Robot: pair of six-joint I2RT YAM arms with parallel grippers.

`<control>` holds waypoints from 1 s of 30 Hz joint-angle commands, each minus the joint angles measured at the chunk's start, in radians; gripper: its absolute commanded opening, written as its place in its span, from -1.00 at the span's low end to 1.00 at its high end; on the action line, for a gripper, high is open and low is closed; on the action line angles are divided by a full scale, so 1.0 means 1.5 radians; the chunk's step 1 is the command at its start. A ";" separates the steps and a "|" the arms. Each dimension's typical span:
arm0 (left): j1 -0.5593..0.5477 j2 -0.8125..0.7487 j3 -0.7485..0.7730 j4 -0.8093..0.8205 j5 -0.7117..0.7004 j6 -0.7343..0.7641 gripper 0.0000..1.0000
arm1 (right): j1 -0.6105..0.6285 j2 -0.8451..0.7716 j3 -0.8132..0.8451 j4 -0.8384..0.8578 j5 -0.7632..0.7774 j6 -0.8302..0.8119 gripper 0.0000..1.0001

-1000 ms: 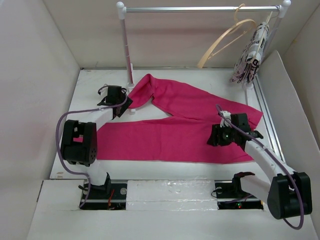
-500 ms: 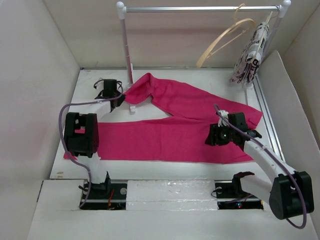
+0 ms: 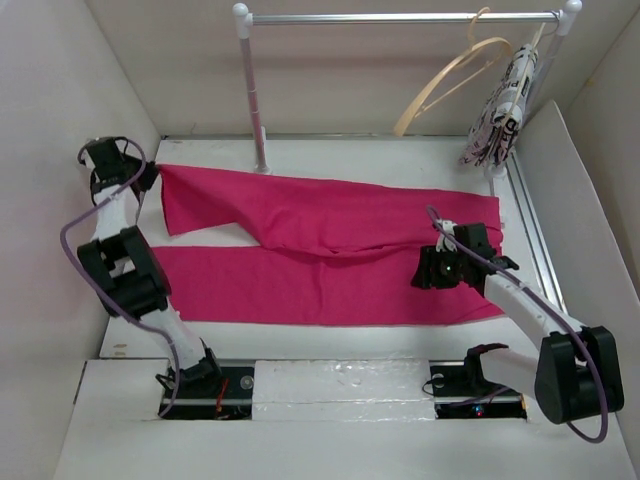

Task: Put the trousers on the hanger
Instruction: Flatten out the trousers at the center of the board.

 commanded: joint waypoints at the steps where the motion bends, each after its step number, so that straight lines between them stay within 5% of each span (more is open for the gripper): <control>1: -0.002 0.091 0.143 -0.126 0.038 0.079 -1.00 | -0.005 0.009 0.032 0.019 0.011 -0.009 0.07; 3: -0.014 0.117 0.269 -0.176 0.014 0.129 -1.00 | -0.012 0.015 0.040 0.012 0.028 -0.014 0.08; 10: -0.030 0.207 0.395 -0.220 -0.082 0.143 -1.00 | -0.024 0.029 0.062 0.037 0.039 0.010 0.20; 14: -0.071 0.258 0.431 -0.229 -0.114 0.187 -0.60 | -0.036 0.044 0.121 0.028 0.045 0.017 0.24; 16: -0.081 0.262 0.456 -0.235 -0.124 0.199 -0.36 | -0.051 0.050 0.143 0.025 0.048 0.022 -0.04; 17: -0.089 0.256 0.464 -0.238 -0.114 0.192 -0.03 | -0.051 0.054 0.153 0.023 0.051 0.030 -0.69; 18: -0.089 0.250 0.464 -0.236 -0.101 0.190 0.10 | -0.059 0.056 0.173 0.022 0.052 0.033 -0.98; 19: -0.108 0.236 0.452 -0.233 -0.109 0.192 0.20 | -0.065 0.059 0.183 0.020 0.051 0.036 -1.00; 20: -0.120 0.200 0.431 -0.216 -0.126 0.198 0.40 | -0.076 0.062 0.189 0.020 0.052 0.045 -1.00; 22: -0.155 0.148 0.330 -0.192 -0.173 0.202 0.48 | -0.087 0.058 0.197 0.019 0.066 0.057 -1.00; 23: -0.187 0.056 0.224 -0.119 -0.177 0.201 0.48 | -0.116 0.043 0.190 0.019 0.090 0.082 -0.89; 27: -0.292 -0.048 0.001 -0.073 -0.195 0.204 0.38 | -0.185 0.024 0.160 0.022 0.082 0.111 -0.58; 30: -0.418 -0.139 -0.056 -0.088 -0.102 0.184 0.26 | -0.200 0.014 0.146 0.060 0.027 0.111 -0.26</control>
